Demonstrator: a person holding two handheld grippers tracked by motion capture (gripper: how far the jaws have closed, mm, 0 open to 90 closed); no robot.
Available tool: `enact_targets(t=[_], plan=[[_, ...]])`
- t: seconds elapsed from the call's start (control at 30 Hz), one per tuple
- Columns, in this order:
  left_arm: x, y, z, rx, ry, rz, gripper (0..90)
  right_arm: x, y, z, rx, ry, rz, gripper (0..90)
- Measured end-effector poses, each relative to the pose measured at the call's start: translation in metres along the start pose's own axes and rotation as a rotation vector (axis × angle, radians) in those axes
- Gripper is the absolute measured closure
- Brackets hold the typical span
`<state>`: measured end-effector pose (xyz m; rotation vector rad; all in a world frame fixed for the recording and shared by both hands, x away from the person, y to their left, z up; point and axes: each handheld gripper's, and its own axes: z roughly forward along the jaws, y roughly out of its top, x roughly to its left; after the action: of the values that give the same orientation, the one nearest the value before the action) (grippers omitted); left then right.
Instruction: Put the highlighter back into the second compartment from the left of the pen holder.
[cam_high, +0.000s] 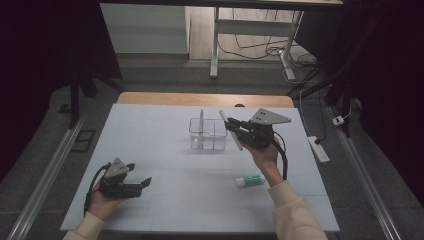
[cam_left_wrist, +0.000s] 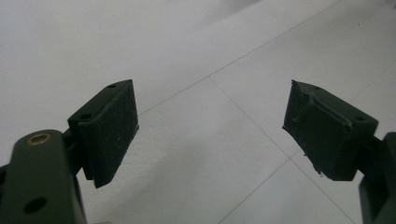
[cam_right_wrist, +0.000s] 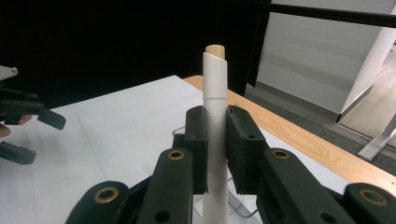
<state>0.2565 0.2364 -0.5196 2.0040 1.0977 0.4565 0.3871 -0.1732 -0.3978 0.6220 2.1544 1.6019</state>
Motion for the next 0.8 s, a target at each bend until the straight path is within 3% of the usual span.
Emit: enact_targets(t=[0.8], plan=[[-0.001,0.001,0.0,0.0,-0.002,0.003,17.7,-0.003,0.021,0.022,-0.033,0.001,0.004,78.4]])
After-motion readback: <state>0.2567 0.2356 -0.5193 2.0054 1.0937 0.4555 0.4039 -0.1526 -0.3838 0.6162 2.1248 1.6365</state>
